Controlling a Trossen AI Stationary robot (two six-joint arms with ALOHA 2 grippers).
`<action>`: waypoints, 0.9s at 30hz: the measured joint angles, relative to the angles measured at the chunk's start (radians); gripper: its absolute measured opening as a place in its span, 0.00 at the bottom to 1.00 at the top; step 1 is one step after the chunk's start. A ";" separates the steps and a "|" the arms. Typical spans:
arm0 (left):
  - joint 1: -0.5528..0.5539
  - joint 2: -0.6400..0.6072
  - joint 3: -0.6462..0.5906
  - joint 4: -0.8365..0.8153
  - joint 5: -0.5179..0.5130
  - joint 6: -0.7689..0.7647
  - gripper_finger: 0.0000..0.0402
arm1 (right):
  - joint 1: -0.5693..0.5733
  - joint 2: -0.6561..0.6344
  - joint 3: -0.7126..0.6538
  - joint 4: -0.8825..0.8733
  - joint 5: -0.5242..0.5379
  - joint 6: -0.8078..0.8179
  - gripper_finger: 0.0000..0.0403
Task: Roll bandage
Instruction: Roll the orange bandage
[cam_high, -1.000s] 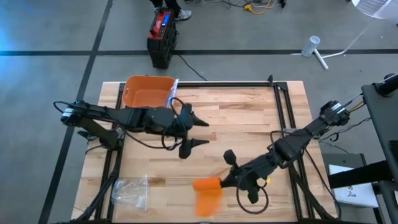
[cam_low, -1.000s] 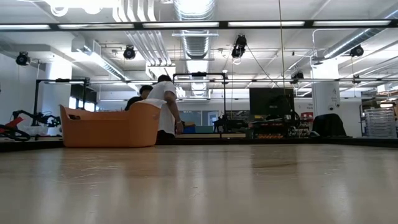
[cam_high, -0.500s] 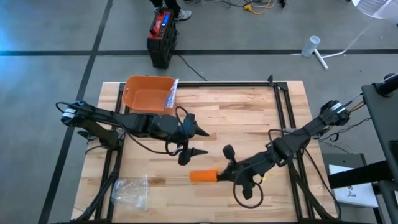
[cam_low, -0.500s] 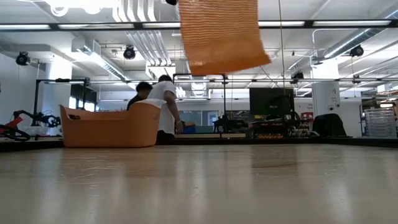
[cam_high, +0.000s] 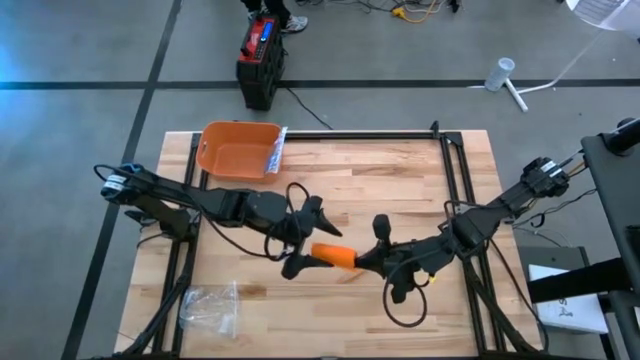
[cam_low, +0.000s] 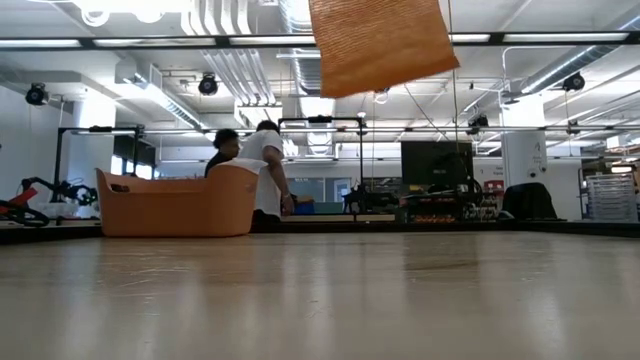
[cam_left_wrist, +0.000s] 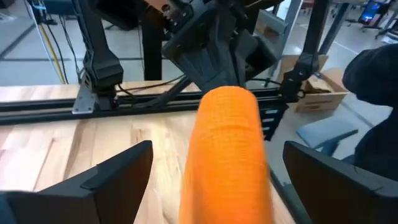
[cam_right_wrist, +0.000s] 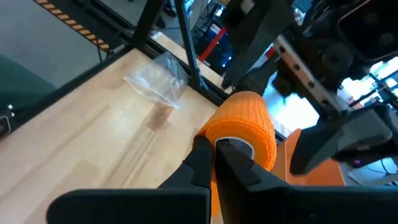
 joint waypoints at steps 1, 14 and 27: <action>0.000 0.005 0.000 0.009 -0.005 0.008 0.88 | 0.000 -0.001 0.000 0.002 0.001 0.003 0.00; 0.009 0.083 0.000 0.013 -0.062 0.051 0.77 | -0.016 -0.004 -0.004 -0.020 0.077 0.020 0.00; 0.010 0.085 0.000 0.011 -0.068 0.080 0.15 | -0.002 -0.038 -0.005 -0.120 0.087 0.202 0.23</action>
